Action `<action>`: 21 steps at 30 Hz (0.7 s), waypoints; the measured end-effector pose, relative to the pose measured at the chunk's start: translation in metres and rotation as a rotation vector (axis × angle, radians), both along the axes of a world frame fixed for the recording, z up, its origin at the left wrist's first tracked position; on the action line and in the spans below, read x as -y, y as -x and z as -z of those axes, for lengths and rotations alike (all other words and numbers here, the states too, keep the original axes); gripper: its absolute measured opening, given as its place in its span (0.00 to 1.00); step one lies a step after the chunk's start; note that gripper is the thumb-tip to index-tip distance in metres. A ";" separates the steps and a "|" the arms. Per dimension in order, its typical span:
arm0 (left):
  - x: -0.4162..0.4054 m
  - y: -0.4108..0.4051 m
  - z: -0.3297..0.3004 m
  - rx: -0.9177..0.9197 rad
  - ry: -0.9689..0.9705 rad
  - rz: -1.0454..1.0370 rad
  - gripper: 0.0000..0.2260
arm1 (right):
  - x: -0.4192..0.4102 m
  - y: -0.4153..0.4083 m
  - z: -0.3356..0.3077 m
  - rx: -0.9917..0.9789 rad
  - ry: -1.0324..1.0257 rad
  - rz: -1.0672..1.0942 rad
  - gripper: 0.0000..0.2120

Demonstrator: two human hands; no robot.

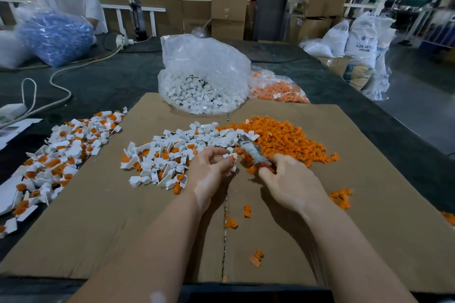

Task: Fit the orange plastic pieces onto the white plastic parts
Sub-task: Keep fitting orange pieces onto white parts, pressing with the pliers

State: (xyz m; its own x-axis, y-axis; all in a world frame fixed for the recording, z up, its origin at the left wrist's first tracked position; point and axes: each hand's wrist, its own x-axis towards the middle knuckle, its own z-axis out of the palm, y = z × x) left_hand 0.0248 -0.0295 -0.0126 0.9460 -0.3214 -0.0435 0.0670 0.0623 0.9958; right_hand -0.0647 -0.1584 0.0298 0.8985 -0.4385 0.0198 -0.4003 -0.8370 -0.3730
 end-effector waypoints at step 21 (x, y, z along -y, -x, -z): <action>0.001 0.004 -0.012 -0.122 0.082 -0.055 0.07 | -0.005 0.009 -0.033 -0.207 -0.437 -0.187 0.14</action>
State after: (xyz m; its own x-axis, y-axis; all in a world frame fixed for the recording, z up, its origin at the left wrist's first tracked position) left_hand 0.0209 -0.0302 -0.0008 0.9516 -0.2763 -0.1348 0.1812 0.1500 0.9719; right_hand -0.0741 -0.1538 0.0629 0.9282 -0.1972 -0.3155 -0.3607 -0.6851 -0.6329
